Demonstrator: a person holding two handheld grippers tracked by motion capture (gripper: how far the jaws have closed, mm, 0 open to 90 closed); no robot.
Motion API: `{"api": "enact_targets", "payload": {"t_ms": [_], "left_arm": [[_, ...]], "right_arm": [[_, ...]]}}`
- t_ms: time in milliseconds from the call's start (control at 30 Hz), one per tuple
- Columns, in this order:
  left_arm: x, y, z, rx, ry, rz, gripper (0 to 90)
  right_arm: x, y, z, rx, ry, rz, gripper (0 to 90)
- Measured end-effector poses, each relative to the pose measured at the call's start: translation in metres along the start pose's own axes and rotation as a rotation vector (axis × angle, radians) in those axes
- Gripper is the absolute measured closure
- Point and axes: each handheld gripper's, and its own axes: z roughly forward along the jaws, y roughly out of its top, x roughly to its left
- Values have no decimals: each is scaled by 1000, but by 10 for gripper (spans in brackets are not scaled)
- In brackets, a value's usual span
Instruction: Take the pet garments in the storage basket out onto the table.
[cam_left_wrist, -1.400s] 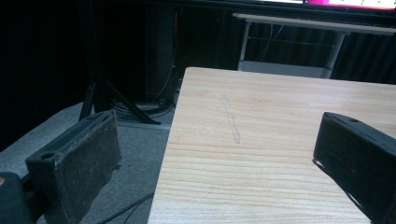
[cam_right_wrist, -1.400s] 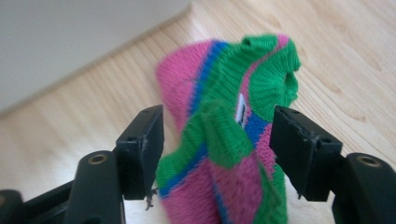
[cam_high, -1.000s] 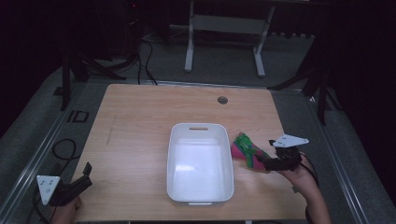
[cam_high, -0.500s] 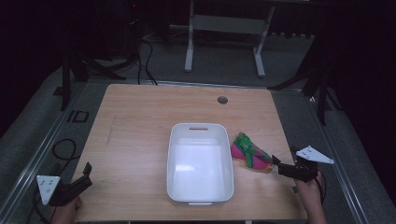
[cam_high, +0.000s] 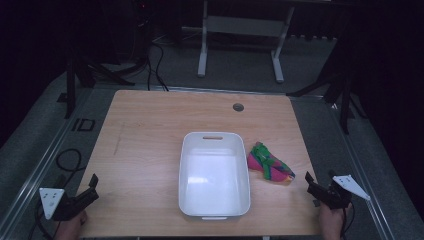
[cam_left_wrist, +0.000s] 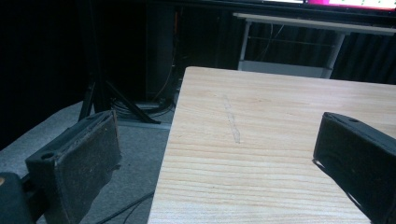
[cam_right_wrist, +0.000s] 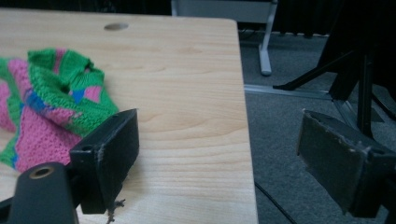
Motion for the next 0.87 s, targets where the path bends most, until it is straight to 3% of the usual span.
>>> {"api": "enact_targets", "payload": {"t_ms": [233, 300, 333, 467, 867], "left_arm": [[0, 0, 0, 2, 0, 0, 12], [0, 0, 0, 3, 0, 0, 12], [0, 0, 0, 2, 1, 1, 12], [0, 0, 0, 0, 3, -1, 12], [0, 0, 0, -2, 3, -1, 12]], "right_arm": [[-5, -13, -11, -46, -75, 49, 129], [-6, -14, -11, -45, -91, 65, 129], [-10, -15, -10, -31, -113, 102, 129], [-11, -16, -10, -24, -136, 115, 130], [-9, -17, -6, -5, -116, 100, 130]]}}
